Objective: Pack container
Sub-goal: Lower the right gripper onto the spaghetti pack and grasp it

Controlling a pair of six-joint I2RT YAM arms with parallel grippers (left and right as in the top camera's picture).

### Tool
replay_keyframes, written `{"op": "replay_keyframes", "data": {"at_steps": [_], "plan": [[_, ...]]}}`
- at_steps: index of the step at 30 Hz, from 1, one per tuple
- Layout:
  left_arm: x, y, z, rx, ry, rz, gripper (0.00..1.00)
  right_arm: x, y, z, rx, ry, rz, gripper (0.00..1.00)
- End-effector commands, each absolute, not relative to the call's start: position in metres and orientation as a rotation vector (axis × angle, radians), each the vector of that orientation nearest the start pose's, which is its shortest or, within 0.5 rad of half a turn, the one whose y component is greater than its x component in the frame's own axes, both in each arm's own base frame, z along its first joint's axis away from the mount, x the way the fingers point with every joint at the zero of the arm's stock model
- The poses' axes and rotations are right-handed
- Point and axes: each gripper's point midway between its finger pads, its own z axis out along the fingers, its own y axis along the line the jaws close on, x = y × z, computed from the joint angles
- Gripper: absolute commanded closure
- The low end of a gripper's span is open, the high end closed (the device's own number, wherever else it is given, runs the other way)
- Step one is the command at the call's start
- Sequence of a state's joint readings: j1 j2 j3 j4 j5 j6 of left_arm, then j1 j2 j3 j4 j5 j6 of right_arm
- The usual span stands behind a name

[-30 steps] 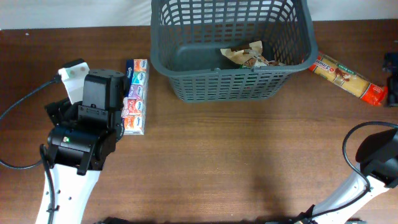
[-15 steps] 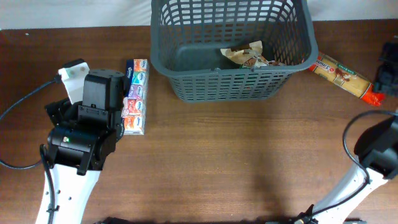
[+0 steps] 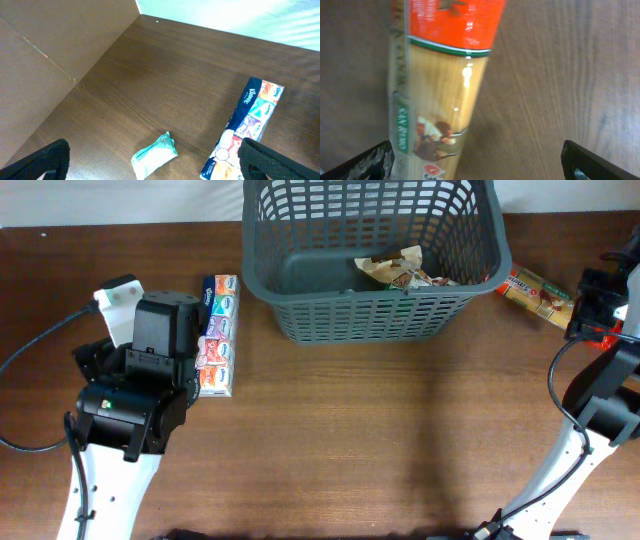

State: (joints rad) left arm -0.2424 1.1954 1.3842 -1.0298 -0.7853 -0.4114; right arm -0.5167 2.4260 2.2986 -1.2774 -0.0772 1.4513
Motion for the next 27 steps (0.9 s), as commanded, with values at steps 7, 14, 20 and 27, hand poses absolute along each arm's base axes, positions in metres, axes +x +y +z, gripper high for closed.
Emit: {"op": "replay_keyframes", "data": {"at_steps": [7,14,20,27], "plan": [[0.304,0.052,0.322,-0.542,2.106,0.578,0.00,0.504,-0.232,0.126,-2.044,-2.758,-0.535,0.01],[0.304,0.052,0.322,-0.542,2.106,0.578,0.01,0.489,-0.247,0.127,-1.638,-3.081,-0.239,0.01],[0.304,0.052,0.322,-0.542,2.106,0.578,0.00,0.456,-0.273,0.120,-1.457,-3.089,0.183,0.01],[0.304,0.052,0.322,-0.542,2.106,0.578,0.00,0.441,-0.298,0.125,-1.433,-3.047,0.480,0.01]]}}
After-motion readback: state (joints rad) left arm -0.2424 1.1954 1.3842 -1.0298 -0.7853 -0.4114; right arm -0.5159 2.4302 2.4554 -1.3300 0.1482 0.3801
